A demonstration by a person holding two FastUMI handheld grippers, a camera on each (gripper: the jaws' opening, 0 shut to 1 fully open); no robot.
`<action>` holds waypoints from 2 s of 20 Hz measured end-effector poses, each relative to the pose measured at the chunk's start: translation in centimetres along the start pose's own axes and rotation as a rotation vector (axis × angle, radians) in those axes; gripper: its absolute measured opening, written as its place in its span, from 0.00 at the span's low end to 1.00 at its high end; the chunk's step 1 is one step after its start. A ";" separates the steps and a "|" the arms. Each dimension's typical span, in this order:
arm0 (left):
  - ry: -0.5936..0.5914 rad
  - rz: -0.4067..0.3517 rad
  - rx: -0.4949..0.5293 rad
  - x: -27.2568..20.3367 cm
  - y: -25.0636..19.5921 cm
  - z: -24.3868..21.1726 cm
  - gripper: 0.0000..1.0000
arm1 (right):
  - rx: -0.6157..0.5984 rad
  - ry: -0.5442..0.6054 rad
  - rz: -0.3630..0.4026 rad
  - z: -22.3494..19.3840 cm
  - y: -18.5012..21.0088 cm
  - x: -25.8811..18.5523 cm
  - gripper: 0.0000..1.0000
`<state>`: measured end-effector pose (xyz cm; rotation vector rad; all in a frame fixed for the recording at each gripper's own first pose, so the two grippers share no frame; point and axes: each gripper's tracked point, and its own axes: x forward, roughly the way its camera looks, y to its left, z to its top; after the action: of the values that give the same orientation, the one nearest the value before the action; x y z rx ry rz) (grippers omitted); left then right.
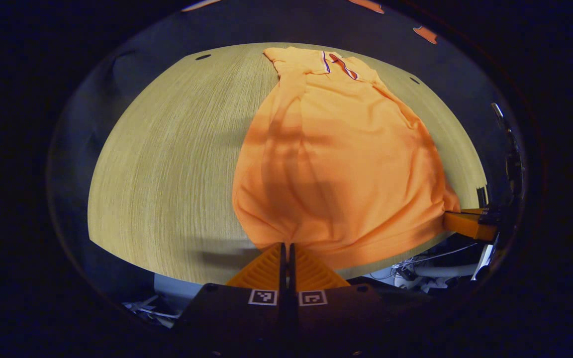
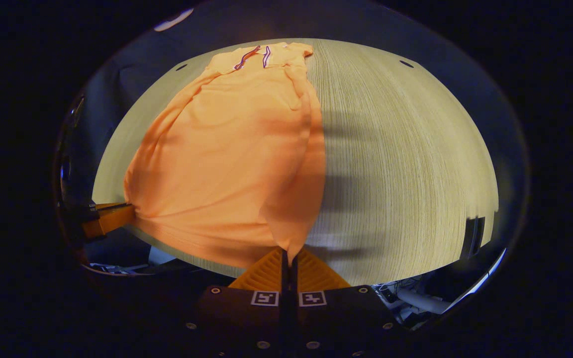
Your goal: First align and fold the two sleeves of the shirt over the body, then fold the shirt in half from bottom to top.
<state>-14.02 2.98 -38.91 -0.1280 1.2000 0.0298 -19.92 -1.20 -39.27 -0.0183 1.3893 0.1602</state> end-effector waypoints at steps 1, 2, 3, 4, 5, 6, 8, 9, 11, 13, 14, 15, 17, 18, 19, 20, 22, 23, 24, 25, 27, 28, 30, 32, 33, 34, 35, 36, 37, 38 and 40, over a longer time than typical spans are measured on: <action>0.008 -0.007 0.004 0.0 -0.1 0.0 0.01 | 0.003 0.005 0.007 -0.1 0.0 0.0 0.00; 0.000 -0.006 -0.010 -0.2 0.1 0.2 0.01 | 0.028 -0.001 0.013 -0.1 0.0 -0.2 0.01; -0.003 -0.004 -0.005 -0.4 0.0 0.4 0.01 | 0.035 0.012 0.029 -0.4 0.2 -0.2 0.00; -0.018 0.018 -0.001 -0.7 0.6 0.7 0.01 | 0.046 -0.003 0.030 0.1 0.1 -0.6 0.00; -0.017 0.016 0.006 -0.9 0.4 0.8 0.01 | 0.046 -0.004 0.043 0.1 0.3 -0.8 0.00; -0.026 0.019 0.009 -1.3 0.4 1.1 0.01 | 0.046 -0.018 0.044 0.5 0.3 -1.1 0.01; -0.048 0.007 -0.006 -2.0 0.1 2.3 0.01 | 0.050 -0.035 0.062 1.5 0.4 -1.6 0.00; -0.070 -0.006 -0.016 -2.5 -0.2 3.2 0.01 | 0.066 -0.050 0.082 2.1 0.6 -2.0 0.00; -0.111 -0.008 -0.021 -3.8 -0.3 5.2 0.01 | 0.100 -0.084 0.150 3.9 1.3 -2.9 0.00; -0.155 -0.002 -0.018 -4.4 -0.4 7.3 0.01 | 0.104 -0.109 0.177 5.4 1.2 -3.3 0.00; -0.168 0.001 -0.012 -4.6 -0.5 8.2 0.01 | 0.106 -0.123 0.189 6.2 1.2 -3.6 0.00; -0.185 0.006 -0.003 -4.8 -0.6 9.0 0.01 | 0.111 -0.137 0.209 7.0 1.4 -3.8 0.00; -0.200 0.009 0.013 -5.0 -1.2 10.6 0.01 | 0.114 -0.141 0.232 8.1 1.4 -4.3 0.01; -0.205 0.005 0.012 -5.2 -1.4 11.4 0.01 | 0.113 -0.153 0.227 9.0 1.2 -4.6 0.01; -0.208 -0.003 0.014 -5.5 -1.6 12.2 0.01 | 0.109 -0.160 0.230 9.7 1.3 -4.7 0.00; -0.221 -0.009 0.020 -5.8 -1.7 13.3 0.01 | 0.106 -0.172 0.232 10.7 1.5 -4.9 0.00; -0.245 -0.009 0.046 -6.1 -1.6 15.7 0.01 | 0.106 -0.187 0.225 12.6 1.4 -5.1 0.01; -0.254 -0.015 0.054 -6.2 -1.5 16.9 0.01 | 0.108 -0.194 0.217 13.6 1.3 -5.3 0.00; -0.263 -0.022 0.056 -6.4 -1.3 18.1 0.01 | 0.110 -0.207 0.215 14.8 1.4 -5.6 0.00; -0.268 -0.029 0.058 -6.4 -1.1 19.2 0.01 | 0.108 -0.215 0.211 15.8 1.5 -5.6 0.04; -0.265 -0.033 0.056 -6.2 -0.7 21.4 0.01 | 0.093 -0.222 0.191 17.7 1.2 -5.8 0.00; -0.267 -0.037 0.056 -6.1 -0.6 22.5 0.01 | 0.091 -0.228 0.183 18.7 1.2 -5.8 0.00; -0.273 -0.048 0.065 -5.9 -0.4 24.7 0.01 | 0.096 -0.231 0.170 20.5 1.0 -5.7 0.00; -0.278 -0.055 0.072 -5.7 -0.1 27.2 0.01 | 0.100 -0.227 0.158 22.2 0.8 -5.3 0.00; -0.279 -0.056 0.075 -5.7 0.0 28.3 0.01 | 0.103 -0.225 0.154 22.9 0.6 -5.3 0.00; -0.279 -0.059 0.080 -5.3 0.2 29.2 0.01 | 0.107 -0.225 0.151 23.7 0.5 -5.1 0.00; -0.278 -0.061 0.086 -4.9 0.3 30.0 0.01 | 0.110 -0.223 0.149 24.5 0.4 -4.7 0.00; -0.276 -0.059 0.092 -4.4 0.4 30.9 0.01 | 0.114 -0.222 0.145 25.2 0.2 -4.5 0.00; -0.273 -0.059 0.097 -3.9 0.4 31.8 0.01 | 0.117 -0.223 0.140 25.9 0.0 -4.1 0.00; -0.270 -0.062 0.103 -3.2 0.5 32.4 0.01 | 0.123 -0.222 0.138 26.7 -0.1 -3.9 0.00; -0.272 -0.059 0.113 -2.4 0.7 34.2 0.01 | 0.140 -0.226 0.136 28.4 -0.4 -3.5 0.00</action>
<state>16.74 7.74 -24.53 -0.0578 0.9236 -0.0709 7.31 1.10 -30.70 0.2061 1.1731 0.1726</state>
